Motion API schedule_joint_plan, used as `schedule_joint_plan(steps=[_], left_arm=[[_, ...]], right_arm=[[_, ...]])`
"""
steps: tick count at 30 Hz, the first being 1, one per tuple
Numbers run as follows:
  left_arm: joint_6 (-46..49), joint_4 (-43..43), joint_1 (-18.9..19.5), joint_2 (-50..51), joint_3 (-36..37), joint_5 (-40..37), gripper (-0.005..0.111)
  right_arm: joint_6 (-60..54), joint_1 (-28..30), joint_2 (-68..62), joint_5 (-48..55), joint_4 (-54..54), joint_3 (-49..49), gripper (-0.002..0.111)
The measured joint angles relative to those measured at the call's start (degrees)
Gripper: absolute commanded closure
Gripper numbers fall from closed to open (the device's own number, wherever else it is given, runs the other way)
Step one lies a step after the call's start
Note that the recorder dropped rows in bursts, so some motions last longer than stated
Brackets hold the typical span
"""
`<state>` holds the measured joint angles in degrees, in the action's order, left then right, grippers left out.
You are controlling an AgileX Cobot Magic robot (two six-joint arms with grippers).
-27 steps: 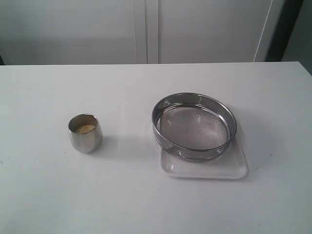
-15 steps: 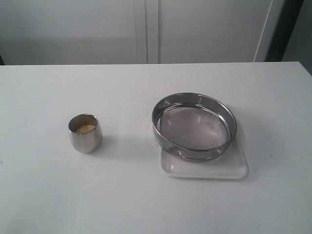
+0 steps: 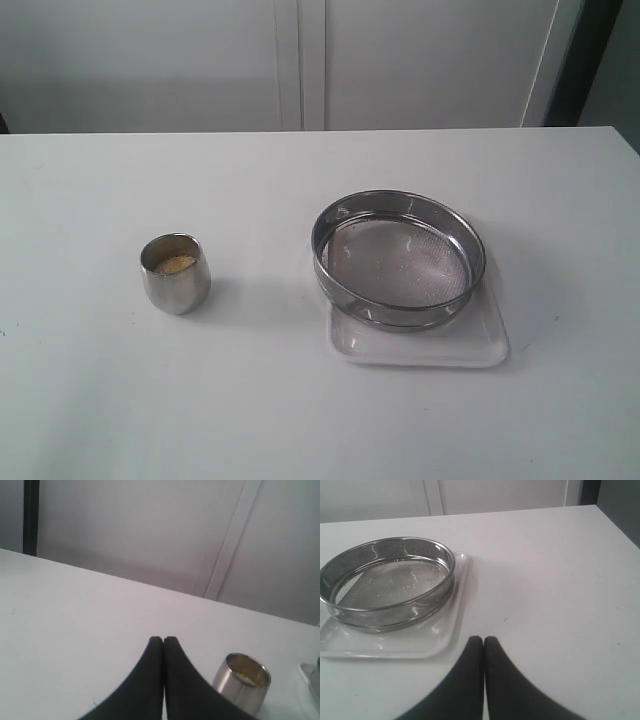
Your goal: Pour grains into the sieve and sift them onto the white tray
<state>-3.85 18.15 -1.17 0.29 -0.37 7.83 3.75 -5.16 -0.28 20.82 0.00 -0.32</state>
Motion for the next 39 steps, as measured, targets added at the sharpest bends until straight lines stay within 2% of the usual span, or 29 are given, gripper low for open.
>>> schedule_joint_plan(steps=[3, 8, 13, 31, 33, 37, 39], left_arm=[[-1.1, 0.0, 0.0, -0.1, -0.5, 1.8, 0.107], [-1.1, -0.4, 0.0, 2.6, -5.2, 1.5, 0.107], [-1.1, -2.3, 0.0, 8.9, -10.2, 1.6, 0.107], [-2.1, -9.2, 0.0, 34.6, -21.8, 12.2, 0.107], [-5.5, -12.5, 0.0, 37.7, -22.5, 15.6, 0.107], [-16.7, -28.0, 0.0, 44.8, -22.8, 23.4, 0.107], [-19.8, -32.4, 0.0, 47.8, -22.8, 25.5, 0.107]], right_arm=[[0.0, 0.0, 0.0, 0.0, 0.0, 0.0, 0.108], [0.0, 0.0, 0.0, 0.0, 0.0, 0.0, 0.108], [0.0, 0.0, 0.0, 0.0, 0.0, 0.0, 0.108], [0.0, 0.0, 0.0, 0.0, 0.0, 0.0, 0.108], [0.0, 0.0, 0.0, 0.0, 0.0, 0.0, 0.108], [0.0, 0.0, 0.0, 0.0, 0.0, 0.0, 0.108], [0.0, 0.0, 0.0, 0.0, 0.0, 0.0, 0.108]])
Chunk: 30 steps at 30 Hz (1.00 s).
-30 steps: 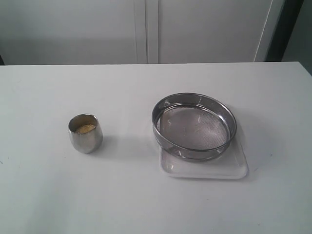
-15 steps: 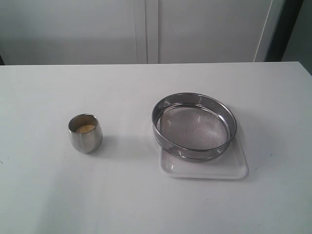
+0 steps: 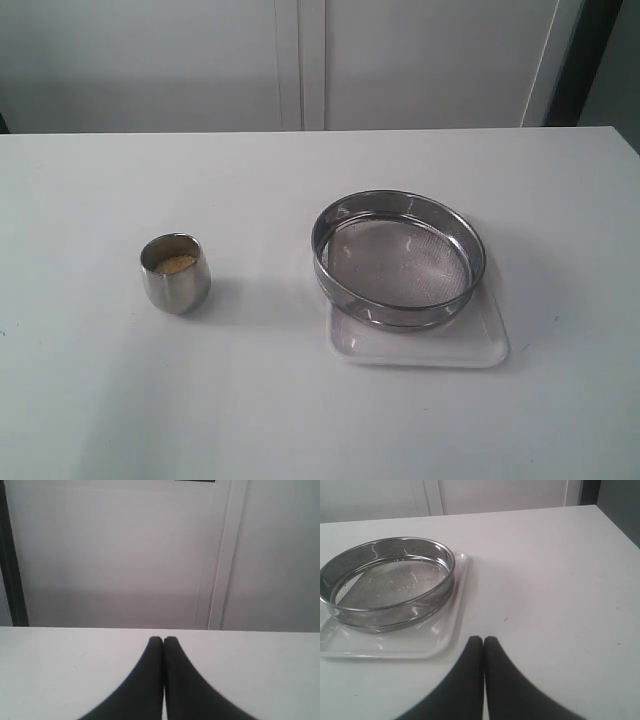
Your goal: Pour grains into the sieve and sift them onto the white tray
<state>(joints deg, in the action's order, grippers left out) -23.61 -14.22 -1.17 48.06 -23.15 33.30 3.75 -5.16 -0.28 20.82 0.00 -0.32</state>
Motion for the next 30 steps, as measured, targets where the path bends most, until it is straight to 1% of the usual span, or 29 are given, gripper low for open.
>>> schedule_joint_plan(steps=[3, 6, 7, 9, 13, 15, 19, 22, 30], left_arm=[[-2.5, -3.5, -0.1, 3.3, 0.0, 3.1, 0.107], [-3.7, -10.2, -0.1, 5.9, 0.0, 5.9, 0.106], [-4.6, -11.9, -0.1, 6.6, 0.0, 6.6, 0.104], [-7.2, -15.4, -0.1, 8.0, 0.0, 8.9, 0.095], [-9.6, -18.3, -0.2, 11.0, 0.0, 13.1, 0.065], [-10.0, -18.7, -0.2, 12.9, 0.0, 15.2, 0.051], [-10.2, -19.0, -0.2, 16.3, 0.0, 20.1, 0.018], [-10.2, -19.5, -0.2, 18.5, 0.0, 23.2, 0.001], [-8.7, -22.2, -0.2, 23.7, 0.0, 29.4, 0.002]], right_arm=[[0.0, 0.0, 0.0, 0.0, 0.0, 0.0, 0.108], [0.0, 0.0, 0.0, 0.0, 0.0, 0.0, 0.108], [0.0, 0.0, 0.0, 0.0, 0.0, 0.0, 0.108], [0.0, 0.0, 0.0, 0.0, 0.0, 0.0, 0.108], [0.0, 0.0, 0.0, 0.0, 0.0, 0.0, 0.108], [0.0, 0.0, 0.0, 0.0, 0.0, 0.0, 0.108], [0.0, 0.0, 0.0, 0.0, 0.0, 0.0, 0.108], [0.0, 0.0, 0.0, 0.0, 0.0, 0.0, 0.108], [0.0, 0.0, 0.0, 0.0, 0.0, 0.0, 0.108]])
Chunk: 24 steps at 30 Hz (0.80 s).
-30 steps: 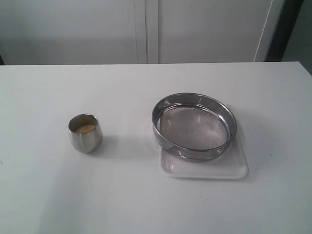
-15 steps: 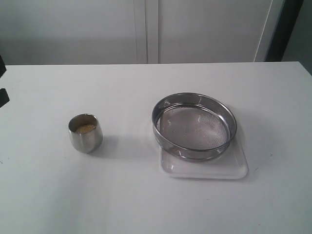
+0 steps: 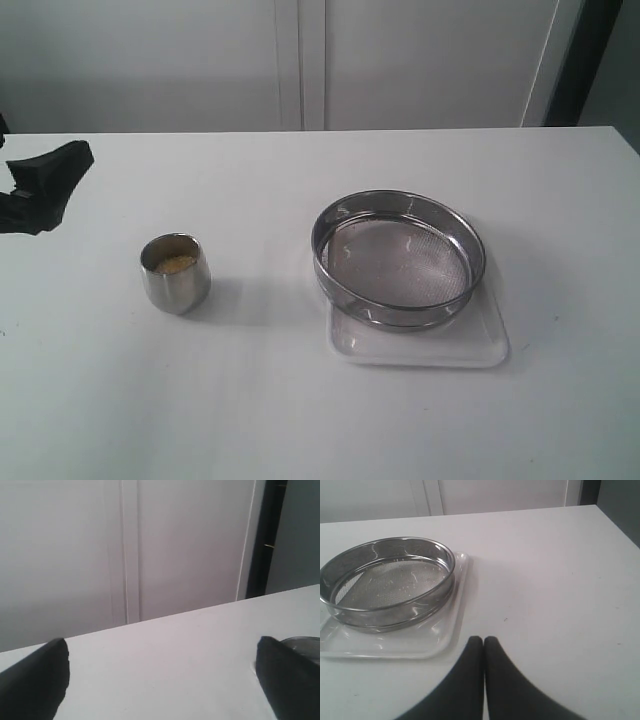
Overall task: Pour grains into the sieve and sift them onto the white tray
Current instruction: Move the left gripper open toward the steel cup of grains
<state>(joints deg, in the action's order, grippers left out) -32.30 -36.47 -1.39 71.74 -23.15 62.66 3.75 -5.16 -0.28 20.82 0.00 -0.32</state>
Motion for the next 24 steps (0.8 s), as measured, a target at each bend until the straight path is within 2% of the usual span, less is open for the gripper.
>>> schedule_joint_plan(steps=[5, 14, 24], left_arm=[[1.7, -1.4, 0.0, 3.7, 0.0, 4.8, 0.002], [2.8, -5.1, -0.1, 9.8, -1.7, 6.2, 0.002], [4.0, -5.9, -5.6, 16.1, -6.7, 5.2, 0.002]], right_arm=[[0.0, 0.0, 0.0, 0.0, 0.0, 0.0, 0.108], [0.0, 0.0, 0.0, 0.0, 0.0, 0.0, 0.108], [0.0, 0.0, 0.0, 0.0, 0.0, 0.0, 0.108]])
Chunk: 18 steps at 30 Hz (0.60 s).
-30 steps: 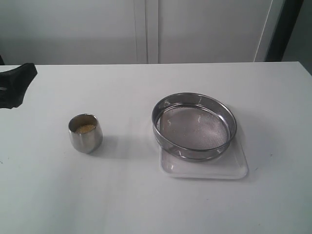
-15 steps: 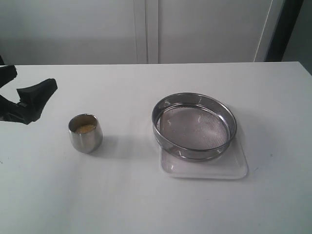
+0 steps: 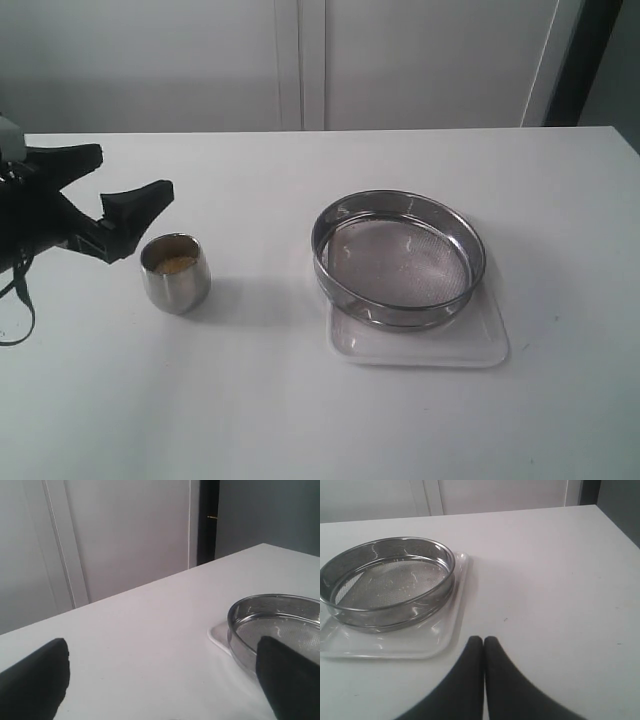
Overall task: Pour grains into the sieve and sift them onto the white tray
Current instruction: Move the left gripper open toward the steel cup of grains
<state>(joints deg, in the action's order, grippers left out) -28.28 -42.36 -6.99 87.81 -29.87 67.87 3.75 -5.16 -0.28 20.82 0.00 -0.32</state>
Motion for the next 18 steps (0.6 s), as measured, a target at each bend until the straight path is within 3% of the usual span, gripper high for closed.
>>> schedule_joint_plan(steps=[18], left_arm=[[3.5, 0.0, -0.3, 12.9, -2.7, 1.5, 0.002]], right_arm=[[0.0, 0.0, 0.0, 0.0, 0.0, 0.0, 0.108]])
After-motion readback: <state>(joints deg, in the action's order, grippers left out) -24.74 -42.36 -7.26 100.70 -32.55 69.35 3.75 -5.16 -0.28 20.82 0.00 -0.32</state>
